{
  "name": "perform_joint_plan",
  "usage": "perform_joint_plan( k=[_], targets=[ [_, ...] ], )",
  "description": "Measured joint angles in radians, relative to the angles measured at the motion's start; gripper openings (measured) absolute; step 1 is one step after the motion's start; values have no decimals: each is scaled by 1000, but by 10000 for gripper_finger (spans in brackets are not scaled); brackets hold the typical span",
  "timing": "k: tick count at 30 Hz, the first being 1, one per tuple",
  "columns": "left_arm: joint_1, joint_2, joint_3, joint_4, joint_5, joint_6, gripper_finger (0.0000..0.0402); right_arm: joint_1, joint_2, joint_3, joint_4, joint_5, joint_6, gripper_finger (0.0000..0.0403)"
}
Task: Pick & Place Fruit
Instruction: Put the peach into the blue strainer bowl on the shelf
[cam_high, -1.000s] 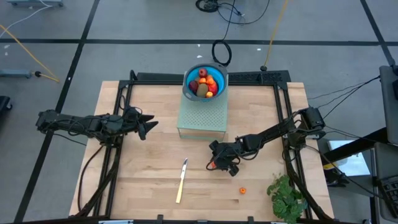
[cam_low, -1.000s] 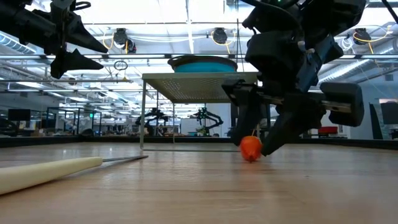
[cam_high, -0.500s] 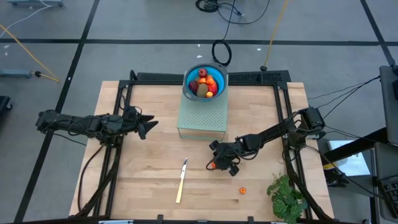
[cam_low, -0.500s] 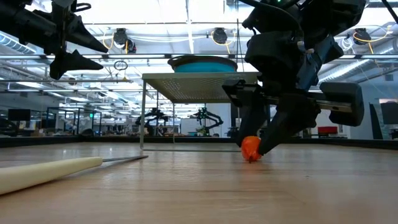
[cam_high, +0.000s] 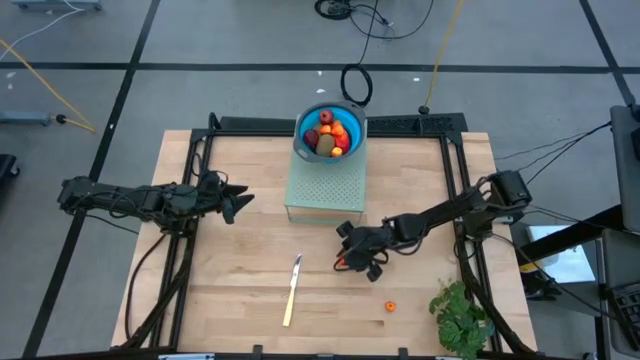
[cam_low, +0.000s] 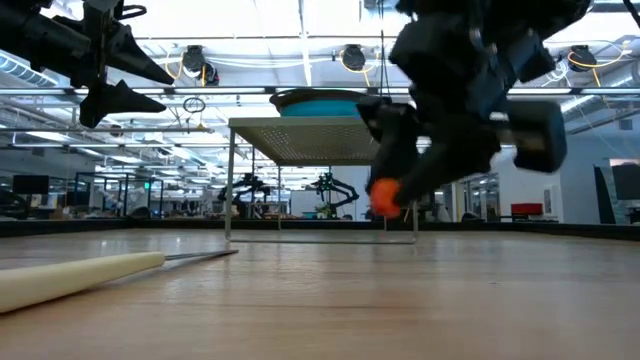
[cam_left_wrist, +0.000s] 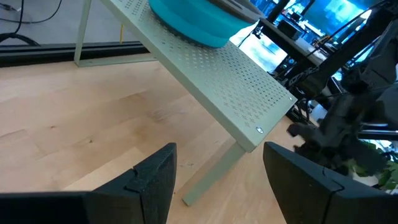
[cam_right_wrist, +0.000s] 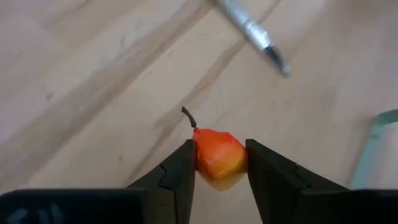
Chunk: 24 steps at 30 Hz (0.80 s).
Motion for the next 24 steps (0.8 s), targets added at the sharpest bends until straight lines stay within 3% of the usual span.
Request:
perform_joint_plan(
  k=[13, 24],
  targets=[
    [0, 0, 0, 0, 0, 5, 241, 21, -208, 0, 54, 122, 269, 123],
    [0, 0, 0, -1, 0, 9, 241, 26, -262, 0, 360, 124, 608, 123]
  ],
)
